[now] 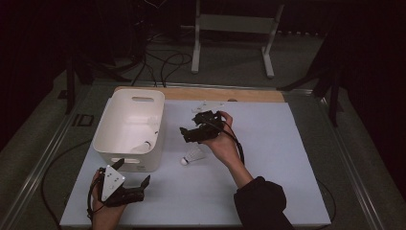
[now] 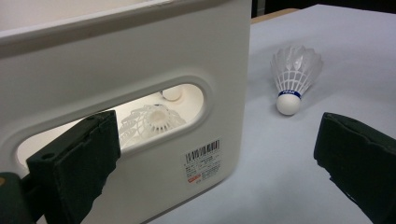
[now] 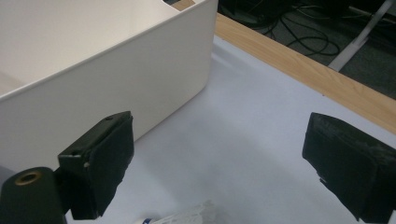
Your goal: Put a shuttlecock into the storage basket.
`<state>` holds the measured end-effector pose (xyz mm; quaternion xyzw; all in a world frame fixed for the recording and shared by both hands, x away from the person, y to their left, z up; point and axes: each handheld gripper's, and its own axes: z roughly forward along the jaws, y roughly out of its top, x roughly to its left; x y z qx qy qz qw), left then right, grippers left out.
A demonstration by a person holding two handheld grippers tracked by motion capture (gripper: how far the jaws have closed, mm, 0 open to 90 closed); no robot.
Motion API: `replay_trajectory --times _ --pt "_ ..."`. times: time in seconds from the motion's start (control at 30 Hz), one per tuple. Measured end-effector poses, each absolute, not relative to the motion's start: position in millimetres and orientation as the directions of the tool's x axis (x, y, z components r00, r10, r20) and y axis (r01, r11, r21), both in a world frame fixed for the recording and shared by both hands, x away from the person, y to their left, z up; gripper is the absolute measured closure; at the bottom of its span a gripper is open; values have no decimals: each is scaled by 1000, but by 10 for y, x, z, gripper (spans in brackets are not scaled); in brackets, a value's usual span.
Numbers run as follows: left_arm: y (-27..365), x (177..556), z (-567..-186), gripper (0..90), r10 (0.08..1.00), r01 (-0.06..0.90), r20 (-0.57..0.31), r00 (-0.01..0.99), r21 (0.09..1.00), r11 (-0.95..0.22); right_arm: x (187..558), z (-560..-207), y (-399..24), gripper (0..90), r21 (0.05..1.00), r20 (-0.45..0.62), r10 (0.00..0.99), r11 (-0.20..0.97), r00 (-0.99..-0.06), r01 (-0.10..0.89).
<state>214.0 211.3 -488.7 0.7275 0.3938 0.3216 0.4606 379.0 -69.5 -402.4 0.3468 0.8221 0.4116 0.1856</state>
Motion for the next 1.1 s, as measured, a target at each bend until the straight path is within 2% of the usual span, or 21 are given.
replay_trajectory --times 0.9,1.1 --pt "2105 2147 -4893 11 868 279 107 485 922 -270 3690 -4458 -874 93 752 32 719 440 -694 490" --pt "2102 2145 -4894 11 868 278 108 484 922 -269 3680 -4539 -907 128 736 54 719 440 -693 514"
